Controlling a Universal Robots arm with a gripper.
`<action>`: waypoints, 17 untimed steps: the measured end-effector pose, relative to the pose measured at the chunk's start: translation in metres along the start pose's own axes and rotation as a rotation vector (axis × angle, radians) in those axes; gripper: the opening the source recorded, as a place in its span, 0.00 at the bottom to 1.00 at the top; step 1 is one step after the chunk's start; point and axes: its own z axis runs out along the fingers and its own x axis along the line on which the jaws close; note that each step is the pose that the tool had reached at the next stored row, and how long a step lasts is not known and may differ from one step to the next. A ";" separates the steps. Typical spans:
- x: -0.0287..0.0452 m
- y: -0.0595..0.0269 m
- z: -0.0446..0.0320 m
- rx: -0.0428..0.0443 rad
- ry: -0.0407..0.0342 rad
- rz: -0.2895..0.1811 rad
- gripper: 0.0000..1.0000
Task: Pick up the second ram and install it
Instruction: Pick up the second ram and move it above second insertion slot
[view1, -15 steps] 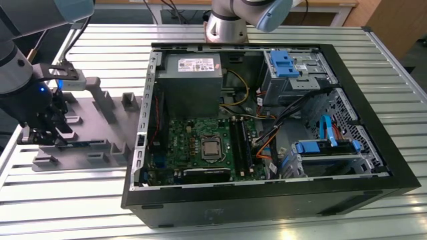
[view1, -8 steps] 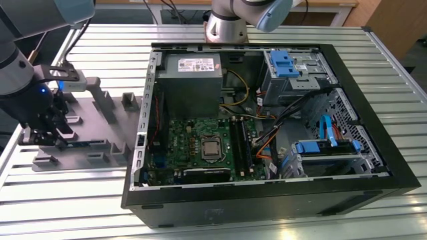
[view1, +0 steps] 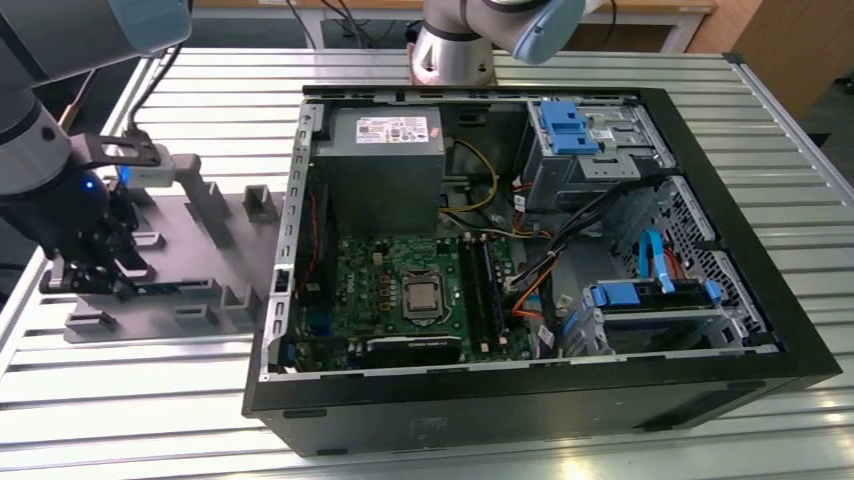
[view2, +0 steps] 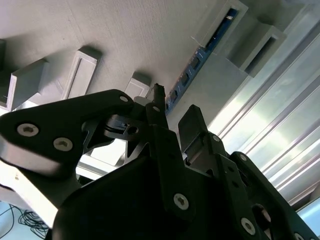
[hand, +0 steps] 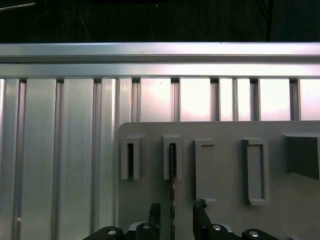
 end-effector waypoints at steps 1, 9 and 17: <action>0.0001 0.0000 0.0006 0.0000 0.0000 0.000 0.39; 0.0011 -0.0001 0.0053 0.0000 0.0004 0.000 0.39; 0.0013 -0.0002 0.0096 0.0025 0.0004 -0.001 0.39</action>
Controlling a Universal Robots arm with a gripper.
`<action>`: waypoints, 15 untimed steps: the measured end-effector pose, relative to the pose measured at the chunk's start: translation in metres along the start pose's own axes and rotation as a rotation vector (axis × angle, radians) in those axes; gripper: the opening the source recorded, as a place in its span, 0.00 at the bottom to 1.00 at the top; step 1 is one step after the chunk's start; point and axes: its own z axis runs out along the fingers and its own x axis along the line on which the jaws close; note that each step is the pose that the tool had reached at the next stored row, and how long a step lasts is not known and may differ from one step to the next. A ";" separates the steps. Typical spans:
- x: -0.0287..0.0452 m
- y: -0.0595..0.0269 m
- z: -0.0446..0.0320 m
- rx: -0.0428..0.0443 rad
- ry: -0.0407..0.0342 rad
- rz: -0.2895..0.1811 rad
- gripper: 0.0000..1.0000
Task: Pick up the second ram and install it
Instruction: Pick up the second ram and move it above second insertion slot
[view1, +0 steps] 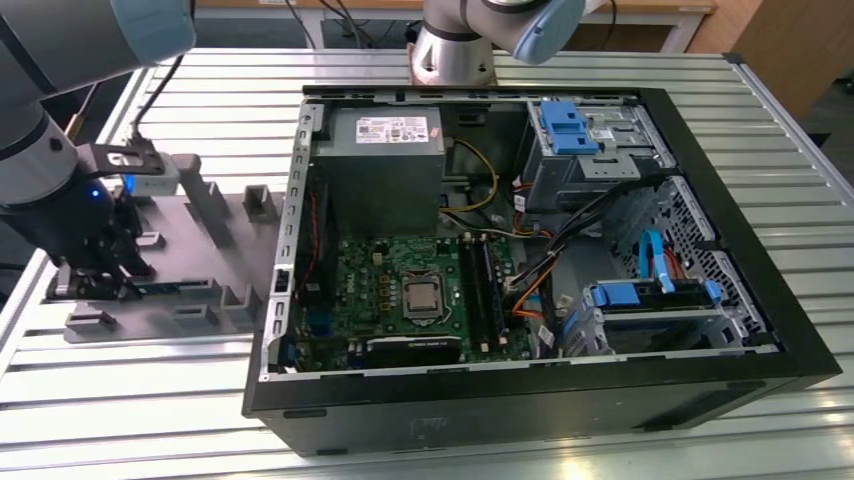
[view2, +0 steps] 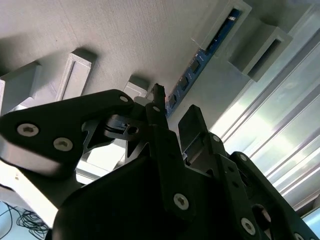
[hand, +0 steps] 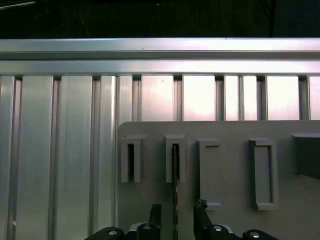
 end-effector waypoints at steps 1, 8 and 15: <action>0.0000 0.0000 0.0005 0.0002 0.0000 0.000 0.39; 0.0000 0.0000 0.0044 0.0023 0.0000 0.000 0.39; 0.0000 0.0000 0.0063 0.0033 0.0000 0.000 0.31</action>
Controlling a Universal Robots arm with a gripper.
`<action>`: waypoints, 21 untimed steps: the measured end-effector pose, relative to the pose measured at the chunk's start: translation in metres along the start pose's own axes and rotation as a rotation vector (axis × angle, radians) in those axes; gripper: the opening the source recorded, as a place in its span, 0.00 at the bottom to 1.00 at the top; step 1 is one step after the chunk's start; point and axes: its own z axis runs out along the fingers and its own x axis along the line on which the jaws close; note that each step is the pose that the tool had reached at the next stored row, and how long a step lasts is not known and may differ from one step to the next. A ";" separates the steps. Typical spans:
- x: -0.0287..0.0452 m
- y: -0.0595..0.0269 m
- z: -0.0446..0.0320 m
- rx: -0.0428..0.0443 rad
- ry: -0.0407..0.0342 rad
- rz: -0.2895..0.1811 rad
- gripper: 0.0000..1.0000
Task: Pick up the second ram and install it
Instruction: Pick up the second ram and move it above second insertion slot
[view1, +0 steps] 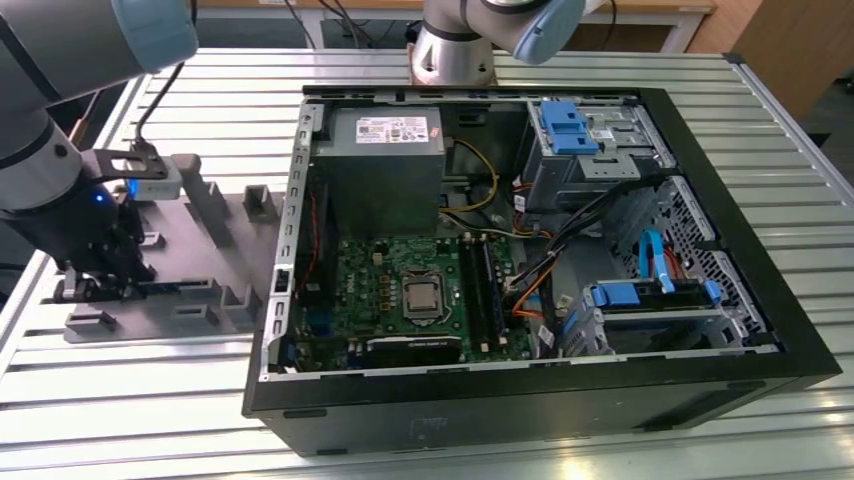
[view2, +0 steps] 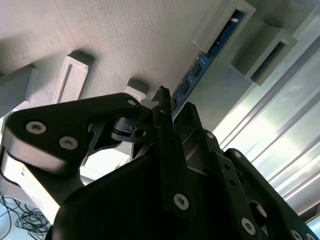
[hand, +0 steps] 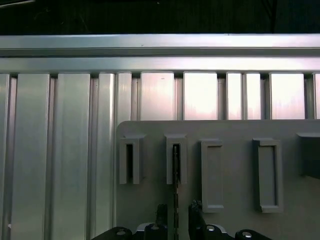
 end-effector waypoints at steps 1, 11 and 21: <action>0.0000 0.0000 0.0003 0.0001 0.0000 0.000 0.31; -0.0001 -0.0002 0.0021 0.0003 0.0000 -0.008 0.31; -0.0008 -0.0003 0.0039 0.0003 0.0000 -0.008 0.31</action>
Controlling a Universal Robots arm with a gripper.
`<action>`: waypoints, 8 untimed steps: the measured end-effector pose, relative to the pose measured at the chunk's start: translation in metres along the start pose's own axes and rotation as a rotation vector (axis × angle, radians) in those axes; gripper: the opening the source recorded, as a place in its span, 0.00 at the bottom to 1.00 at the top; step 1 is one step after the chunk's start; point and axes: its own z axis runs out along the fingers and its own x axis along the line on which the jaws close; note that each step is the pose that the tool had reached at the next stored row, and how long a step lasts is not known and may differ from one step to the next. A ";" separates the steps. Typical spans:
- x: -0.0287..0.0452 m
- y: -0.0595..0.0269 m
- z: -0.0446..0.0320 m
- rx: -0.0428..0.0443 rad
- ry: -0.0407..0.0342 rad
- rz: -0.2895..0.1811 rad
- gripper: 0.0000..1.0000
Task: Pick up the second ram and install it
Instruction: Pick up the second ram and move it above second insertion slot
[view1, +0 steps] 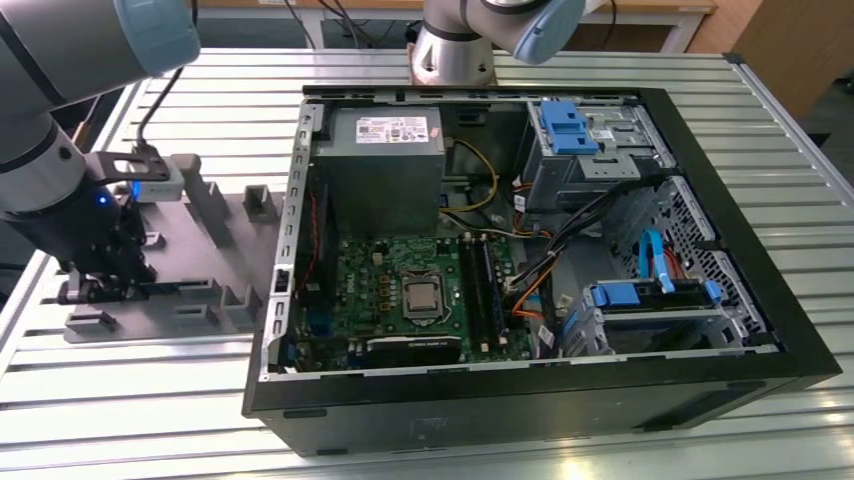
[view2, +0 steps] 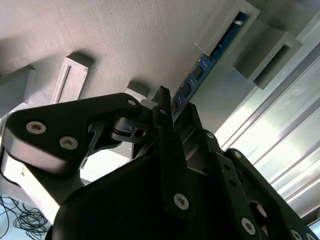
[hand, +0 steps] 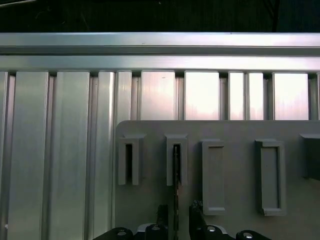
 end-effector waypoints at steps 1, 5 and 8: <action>0.0000 0.0000 0.0004 0.0001 0.0000 0.000 0.31; 0.0000 0.0000 0.0012 -0.0002 0.0002 0.000 0.29; 0.0000 0.0000 0.0014 0.0000 0.0000 0.000 0.22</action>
